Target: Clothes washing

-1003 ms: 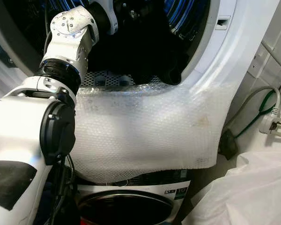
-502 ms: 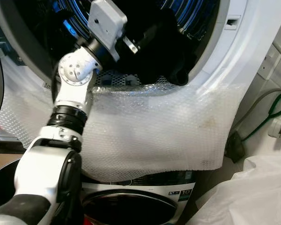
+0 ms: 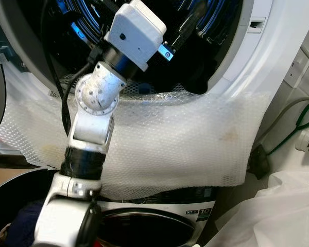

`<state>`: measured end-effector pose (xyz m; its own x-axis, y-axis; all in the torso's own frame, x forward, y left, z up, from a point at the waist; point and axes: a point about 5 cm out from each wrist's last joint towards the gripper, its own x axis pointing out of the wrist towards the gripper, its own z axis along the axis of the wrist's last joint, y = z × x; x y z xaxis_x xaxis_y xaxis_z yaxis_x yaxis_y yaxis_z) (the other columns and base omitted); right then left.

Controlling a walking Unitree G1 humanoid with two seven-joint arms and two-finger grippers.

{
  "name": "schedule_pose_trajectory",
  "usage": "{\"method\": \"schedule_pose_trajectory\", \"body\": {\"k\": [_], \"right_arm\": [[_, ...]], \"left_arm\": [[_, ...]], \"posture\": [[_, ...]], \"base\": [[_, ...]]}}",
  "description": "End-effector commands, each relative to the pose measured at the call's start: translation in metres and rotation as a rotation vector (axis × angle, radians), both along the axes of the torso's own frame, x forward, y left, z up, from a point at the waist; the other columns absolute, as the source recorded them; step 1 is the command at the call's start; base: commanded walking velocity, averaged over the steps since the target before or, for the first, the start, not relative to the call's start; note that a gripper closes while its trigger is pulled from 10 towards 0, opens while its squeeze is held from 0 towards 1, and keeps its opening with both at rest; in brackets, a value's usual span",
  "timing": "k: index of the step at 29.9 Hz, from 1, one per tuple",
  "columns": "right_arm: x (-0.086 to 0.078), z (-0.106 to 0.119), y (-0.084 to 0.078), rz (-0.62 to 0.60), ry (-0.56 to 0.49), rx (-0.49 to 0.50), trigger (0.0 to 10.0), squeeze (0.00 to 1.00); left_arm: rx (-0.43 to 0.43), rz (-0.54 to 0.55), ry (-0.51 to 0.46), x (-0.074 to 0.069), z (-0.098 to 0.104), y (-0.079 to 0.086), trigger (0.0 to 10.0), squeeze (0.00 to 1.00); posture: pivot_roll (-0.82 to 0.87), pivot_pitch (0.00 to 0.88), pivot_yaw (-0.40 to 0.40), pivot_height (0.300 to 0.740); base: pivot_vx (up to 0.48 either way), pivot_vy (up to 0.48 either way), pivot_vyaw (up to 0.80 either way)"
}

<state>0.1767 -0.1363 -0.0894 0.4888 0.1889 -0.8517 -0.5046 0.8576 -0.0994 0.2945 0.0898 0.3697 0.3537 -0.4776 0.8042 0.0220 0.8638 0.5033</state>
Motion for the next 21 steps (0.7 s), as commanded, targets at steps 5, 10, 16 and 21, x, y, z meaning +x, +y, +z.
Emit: {"method": "schedule_pose_trajectory", "body": {"k": [5,10,16,21], "right_arm": [[0.018,0.009,0.009,0.046,-0.036,-0.005,10.0,0.0],[0.027,0.013,0.014,0.071,-0.061,-0.014,10.0,0.0],[0.035,0.018,0.023,0.052,-0.087,0.002,10.0,0.0],[0.03,0.016,0.029,0.054,-0.069,0.011,10.0,0.0]], "left_arm": [[0.071,0.114,0.065,-0.012,-0.035,0.008,10.0,0.0],[0.038,0.185,0.082,-0.022,-0.042,0.018,10.0,0.0],[0.086,0.22,0.07,-0.039,-0.047,0.02,10.0,0.0],[0.012,-0.226,0.52,-0.045,-0.072,0.017,10.0,0.0]], "posture": [[0.21,0.0,-0.005,0.74],[0.26,0.0,-0.01,0.74],[0.3,0.0,0.007,0.74],[0.33,0.0,0.006,0.74]], "base": [[0.0,0.0,0.0],[0.0,0.0,0.0],[0.0,0.0,0.0],[0.0,0.0,0.0]]}}
